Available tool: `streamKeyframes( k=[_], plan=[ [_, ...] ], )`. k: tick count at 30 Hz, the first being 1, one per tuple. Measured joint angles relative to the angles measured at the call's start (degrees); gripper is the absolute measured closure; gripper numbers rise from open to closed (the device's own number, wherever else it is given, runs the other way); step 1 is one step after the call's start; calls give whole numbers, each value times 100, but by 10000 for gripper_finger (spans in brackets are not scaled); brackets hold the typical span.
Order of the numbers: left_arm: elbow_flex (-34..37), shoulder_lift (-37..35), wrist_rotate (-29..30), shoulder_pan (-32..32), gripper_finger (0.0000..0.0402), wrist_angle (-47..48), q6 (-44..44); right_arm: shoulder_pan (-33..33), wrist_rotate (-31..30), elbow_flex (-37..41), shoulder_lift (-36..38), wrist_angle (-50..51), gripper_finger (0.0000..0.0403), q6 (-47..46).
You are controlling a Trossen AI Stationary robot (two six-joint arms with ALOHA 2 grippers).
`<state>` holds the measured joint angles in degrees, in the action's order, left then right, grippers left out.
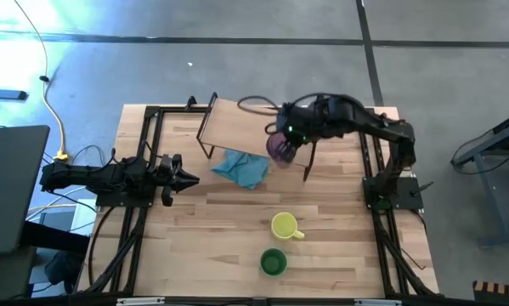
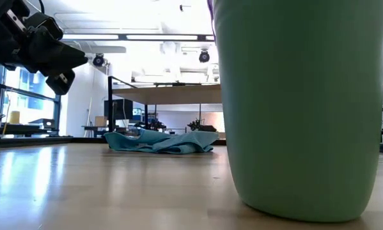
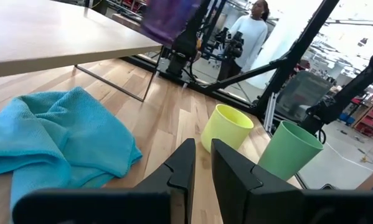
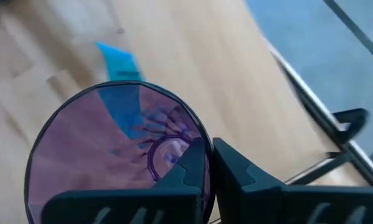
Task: Stack small to large cups/mugs on shelf
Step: Put the purple cup on the shelf
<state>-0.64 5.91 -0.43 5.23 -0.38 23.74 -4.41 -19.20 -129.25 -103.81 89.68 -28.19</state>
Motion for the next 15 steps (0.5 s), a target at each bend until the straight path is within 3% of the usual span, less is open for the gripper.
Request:
streamKeyframes(
  k=[15],
  plan=[
    [0, -1, -17, -2, 360, 0, 204, -1089, -27, 2, 4, 34, 403, 366]
  ],
)
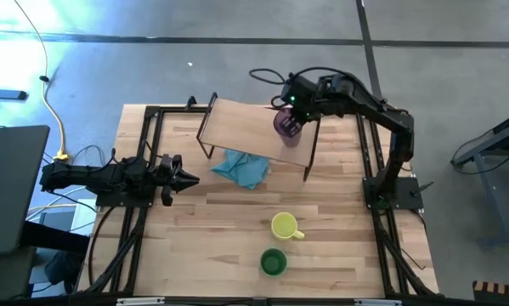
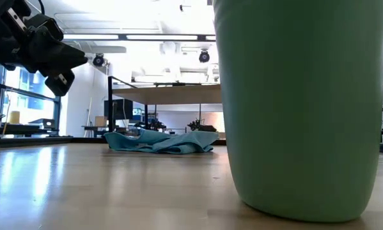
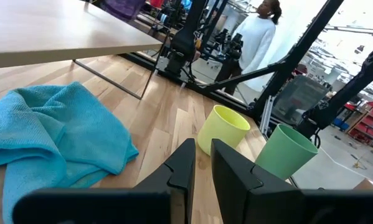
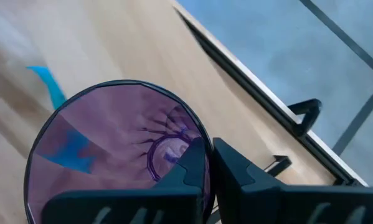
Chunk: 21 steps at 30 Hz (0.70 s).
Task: Stack small to large cups/mugs on shelf
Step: Put the purple cup on the shelf
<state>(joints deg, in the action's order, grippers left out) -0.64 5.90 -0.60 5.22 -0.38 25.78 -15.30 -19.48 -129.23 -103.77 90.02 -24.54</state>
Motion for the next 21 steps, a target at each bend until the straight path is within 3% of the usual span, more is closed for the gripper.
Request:
streamKeyframes(
  k=[8, 16, 21],
  plan=[
    [0, 1, 0, 1, 360, 0, 0, -150, -22, 2, 2, -236, 403, -88],
    [0, 1, 5, 0, 360, 0, -33, -71, -52, 4, 2, -1108, 403, 486],
    [0, 1, 11, 1, 360, 1, -46, -56, -85, 9, 139, -1002, 403, 544]
  ],
)
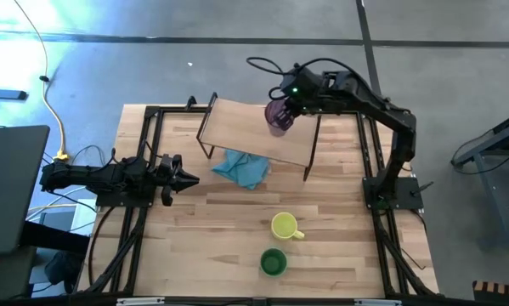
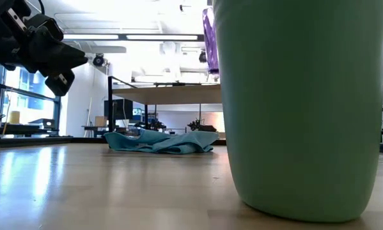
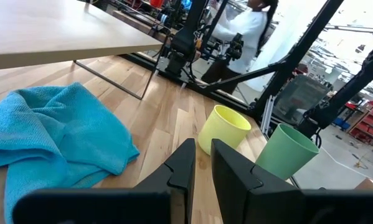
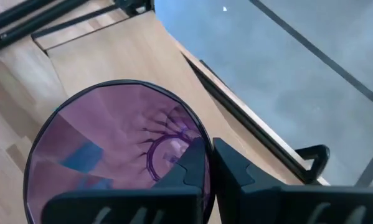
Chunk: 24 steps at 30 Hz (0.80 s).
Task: Stack small to large cups/mugs on shelf
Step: Put the purple cup on the shelf
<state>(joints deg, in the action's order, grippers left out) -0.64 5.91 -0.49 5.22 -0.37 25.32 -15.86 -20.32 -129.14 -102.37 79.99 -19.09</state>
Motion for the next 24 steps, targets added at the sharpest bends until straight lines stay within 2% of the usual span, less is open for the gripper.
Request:
streamKeyframes(
  k=[10, 12, 15, 18, 21, 24],
  plan=[
    [0, 0, 15, -1, 360, -1, -108, 429, -688, 13, 956, -21, 403, 145],
    [0, 0, 58, -1, 360, -3, -111, 565, -859, 255, 1197, -163, 403, 226],
    [0, -2, 94, 0, 360, -5, -107, 748, -1141, 1123, 1818, -677, 403, 232],
    [0, 0, 94, 1, 360, -8, -81, 817, -1265, 2506, 2655, -1795, 403, 272],
    [0, -1, 94, -1, 360, -10, 20, 787, -1037, 3832, 3364, -3332, 403, 537],
    [0, -1, 94, 0, 360, -12, 65, 661, -751, 4700, 3816, -4392, 403, 711]
  ],
)
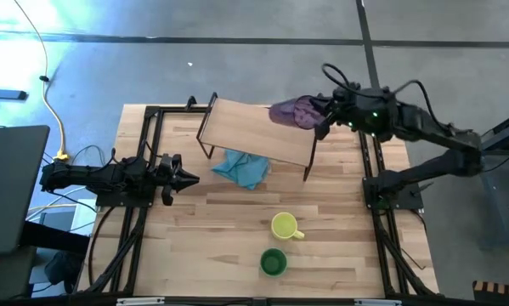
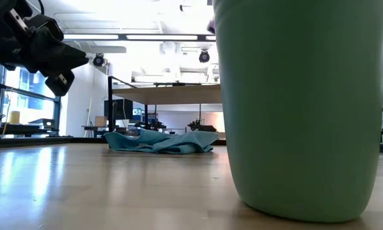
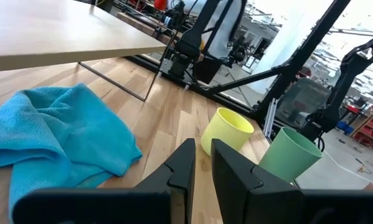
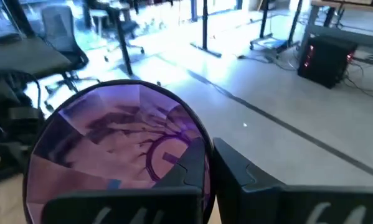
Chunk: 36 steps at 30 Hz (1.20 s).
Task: Stack small to large cups/mugs on shelf
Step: Put the purple cup on the shelf
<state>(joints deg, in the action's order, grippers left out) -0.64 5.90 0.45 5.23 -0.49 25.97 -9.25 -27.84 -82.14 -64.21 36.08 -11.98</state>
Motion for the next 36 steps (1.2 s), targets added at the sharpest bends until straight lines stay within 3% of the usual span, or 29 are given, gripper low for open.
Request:
streamKeyframes(
  k=[5, 10, 14, 20, 25, 30, 36],
  plan=[
    [0, 1, 13, -1, 360, -2, 147, -390, 312, 550, 147, 341, 403, -481],
    [0, 0, 84, -1, 360, -15, 155, -699, 769, 289, -74, 587, 403, -712],
    [0, 1, 199, 1, 360, -35, 160, -1046, 1161, -586, -572, 1347, 403, -886],
    [0, 1, 240, -1, 360, -48, 165, -1355, 1501, -2597, -1875, 3619, 403, -1197],
    [0, 1, 240, -1, 360, -48, 163, -1404, 1571, -3516, -2572, 4173, 403, -923],
    [0, 1, 234, 0, 360, -48, 163, -1534, 1802, -3137, -2662, 4298, 403, -916],
    [0, 0, 175, 0, 360, -39, 256, -1547, 1866, -2480, -2272, 3599, 403, -950]
  ],
)
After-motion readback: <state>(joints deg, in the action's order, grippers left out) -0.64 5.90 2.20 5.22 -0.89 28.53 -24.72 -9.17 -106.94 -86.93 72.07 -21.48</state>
